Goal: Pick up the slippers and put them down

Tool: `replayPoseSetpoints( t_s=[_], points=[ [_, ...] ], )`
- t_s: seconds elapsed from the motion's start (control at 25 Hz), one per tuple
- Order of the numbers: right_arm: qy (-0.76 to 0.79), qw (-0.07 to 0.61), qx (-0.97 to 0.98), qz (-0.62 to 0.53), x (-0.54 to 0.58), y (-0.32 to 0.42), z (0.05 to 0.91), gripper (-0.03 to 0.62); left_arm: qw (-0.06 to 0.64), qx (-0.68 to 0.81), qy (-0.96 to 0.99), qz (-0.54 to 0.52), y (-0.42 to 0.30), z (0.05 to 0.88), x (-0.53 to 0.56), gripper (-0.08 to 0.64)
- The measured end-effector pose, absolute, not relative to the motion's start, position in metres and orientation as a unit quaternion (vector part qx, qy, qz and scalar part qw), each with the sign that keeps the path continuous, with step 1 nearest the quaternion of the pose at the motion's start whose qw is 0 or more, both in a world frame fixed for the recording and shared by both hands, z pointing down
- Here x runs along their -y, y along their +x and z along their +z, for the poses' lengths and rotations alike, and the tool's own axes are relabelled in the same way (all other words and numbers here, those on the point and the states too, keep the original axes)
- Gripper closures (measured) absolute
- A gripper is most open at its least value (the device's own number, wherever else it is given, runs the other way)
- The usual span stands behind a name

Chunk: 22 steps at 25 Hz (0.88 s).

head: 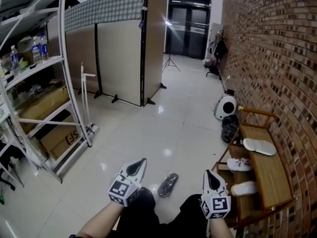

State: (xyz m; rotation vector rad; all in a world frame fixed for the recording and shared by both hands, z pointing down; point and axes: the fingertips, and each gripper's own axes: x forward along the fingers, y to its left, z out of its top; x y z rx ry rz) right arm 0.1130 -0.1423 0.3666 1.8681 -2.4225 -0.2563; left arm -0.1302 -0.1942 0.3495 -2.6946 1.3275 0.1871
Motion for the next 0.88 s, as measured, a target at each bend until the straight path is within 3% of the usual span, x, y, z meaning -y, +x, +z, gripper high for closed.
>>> replayPoseSetpoints(
  t_s=[0.52, 0.88],
  points=[
    [0.595, -0.057, 0.799, -0.068, 0.107, 0.14, 0.372, 0.583, 0.065, -0.436, -0.897, 0.046, -0.141, 0.381, 0.163, 0.56],
    [0.603, -0.029, 0.794, -0.079, 0.1, 0.14, 0.378, 0.583, 0.062, -0.427, -0.901, 0.045, -0.141, 0.381, 0.16, 0.56]
  ],
)
